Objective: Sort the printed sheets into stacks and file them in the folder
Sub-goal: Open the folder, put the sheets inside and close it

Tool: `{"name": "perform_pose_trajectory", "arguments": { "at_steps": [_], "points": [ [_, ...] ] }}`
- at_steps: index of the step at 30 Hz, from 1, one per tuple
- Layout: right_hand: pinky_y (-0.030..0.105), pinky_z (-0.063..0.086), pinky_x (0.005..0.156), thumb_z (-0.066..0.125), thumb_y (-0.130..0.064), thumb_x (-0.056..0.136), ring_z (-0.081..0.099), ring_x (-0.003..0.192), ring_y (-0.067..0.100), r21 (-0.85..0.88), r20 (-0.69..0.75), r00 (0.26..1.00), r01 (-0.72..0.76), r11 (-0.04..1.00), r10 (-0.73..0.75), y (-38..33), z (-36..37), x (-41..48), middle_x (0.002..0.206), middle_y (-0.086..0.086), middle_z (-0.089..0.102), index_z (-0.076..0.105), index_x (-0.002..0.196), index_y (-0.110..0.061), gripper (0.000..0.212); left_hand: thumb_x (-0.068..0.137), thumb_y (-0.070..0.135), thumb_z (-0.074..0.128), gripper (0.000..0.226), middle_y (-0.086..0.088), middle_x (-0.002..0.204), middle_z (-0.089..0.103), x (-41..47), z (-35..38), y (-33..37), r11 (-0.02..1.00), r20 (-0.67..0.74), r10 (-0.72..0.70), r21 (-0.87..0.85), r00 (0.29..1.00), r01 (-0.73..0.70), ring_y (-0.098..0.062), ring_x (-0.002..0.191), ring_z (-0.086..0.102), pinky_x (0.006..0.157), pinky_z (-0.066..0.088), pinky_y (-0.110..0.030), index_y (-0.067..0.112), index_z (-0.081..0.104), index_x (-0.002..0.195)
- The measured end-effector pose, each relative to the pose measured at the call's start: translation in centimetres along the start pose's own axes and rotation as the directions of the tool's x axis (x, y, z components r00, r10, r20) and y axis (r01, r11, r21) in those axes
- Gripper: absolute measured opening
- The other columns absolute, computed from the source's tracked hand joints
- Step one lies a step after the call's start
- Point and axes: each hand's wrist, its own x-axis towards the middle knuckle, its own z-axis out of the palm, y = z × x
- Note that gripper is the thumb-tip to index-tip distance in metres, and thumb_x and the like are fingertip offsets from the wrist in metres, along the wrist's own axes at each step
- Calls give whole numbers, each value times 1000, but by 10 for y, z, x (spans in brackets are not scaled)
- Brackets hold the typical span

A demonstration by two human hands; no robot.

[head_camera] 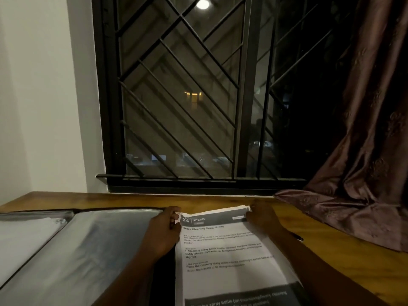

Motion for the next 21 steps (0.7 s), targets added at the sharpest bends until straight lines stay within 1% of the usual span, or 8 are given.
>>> {"name": "perform_pose_trajectory", "arguments": {
  "at_steps": [2, 5, 7, 11, 13, 16, 18, 21],
  "points": [
    [22, 39, 73, 63, -14, 88, 52, 89, 13, 51, -71, 996, 50, 997, -47, 0, -2, -3, 104, 6, 61, 60, 109, -10, 21, 90, 10, 63, 41, 7, 111, 57, -1, 0, 1, 1000, 15, -6, 8, 1000, 6, -7, 93, 55, 57, 46, -7, 21, 54, 128],
    [22, 41, 68, 65, -12, 86, 57, 86, 15, 147, -150, 986, 93, 985, -71, -3, -8, -8, 100, 5, 65, 62, 99, -13, 14, 88, 8, 66, 44, 9, 109, 54, 0, -1, 2, 1000, 29, -12, -3, 1000, 12, -6, 96, 53, 57, 45, -7, 20, 53, 128],
    [22, 41, 64, 69, -14, 84, 55, 83, 13, 178, -102, 991, 100, 979, -82, -6, -13, -12, 99, 4, 64, 63, 102, -12, 20, 87, 8, 66, 45, 9, 109, 53, -1, -1, 4, 1000, 31, -18, -5, 999, 18, -6, 97, 52, 57, 43, -6, 20, 53, 129],
    [25, 49, 76, 76, -18, 78, 59, 92, 16, 263, -13, 999, 45, 964, -43, -5, -16, -17, 101, 1, 62, 63, 112, -12, 37, 85, 10, 69, 46, 8, 110, 57, -4, -3, 4, 1000, 21, -19, -16, 1000, 19, -5, 96, 53, 64, 41, -4, 19, 54, 127],
    [21, 50, 67, 72, -11, 82, 63, 87, 17, 371, 65, 998, -6, 929, -20, -5, -20, -21, 100, 2, 65, 65, 114, -8, 32, 83, 12, 72, 47, 7, 110, 59, -5, -4, 7, 999, 6, -12, -51, 1000, 12, -5, 93, 55, 68, 40, -6, 19, 53, 126],
    [20, 54, 55, 65, -7, 87, 66, 72, 18, 566, 98, 995, -33, 824, -27, -14, -35, -26, 88, 8, 69, 65, 107, -5, 20, 79, 21, 78, 51, 15, 100, 62, -10, -8, 16, 979, -34, 1, -206, 999, -8, -1, 88, 61, 67, 47, -10, 28, 50, 120],
    [29, 59, 65, 63, -6, 88, 67, 73, 25, 664, 53, 998, -4, 747, -41, -27, -51, -29, 87, 12, 69, 64, 102, -4, 14, 77, 27, 79, 57, 11, 102, 67, -15, -15, 26, 939, -56, -23, -344, 998, 3, -8, 91, 67, 72, 55, -21, 26, 49, 125],
    [37, 60, 69, 65, -12, 88, 69, 77, 31, 782, -48, 997, 71, 619, -54, -48, -79, -30, 95, 18, 70, 64, 103, -4, 17, 81, 25, 73, 50, -6, 109, 72, -17, -29, 45, 731, 128, -79, -667, 989, 145, -25, 97, 71, 86, 56, -45, 18, 52, 126]
  ]
}}
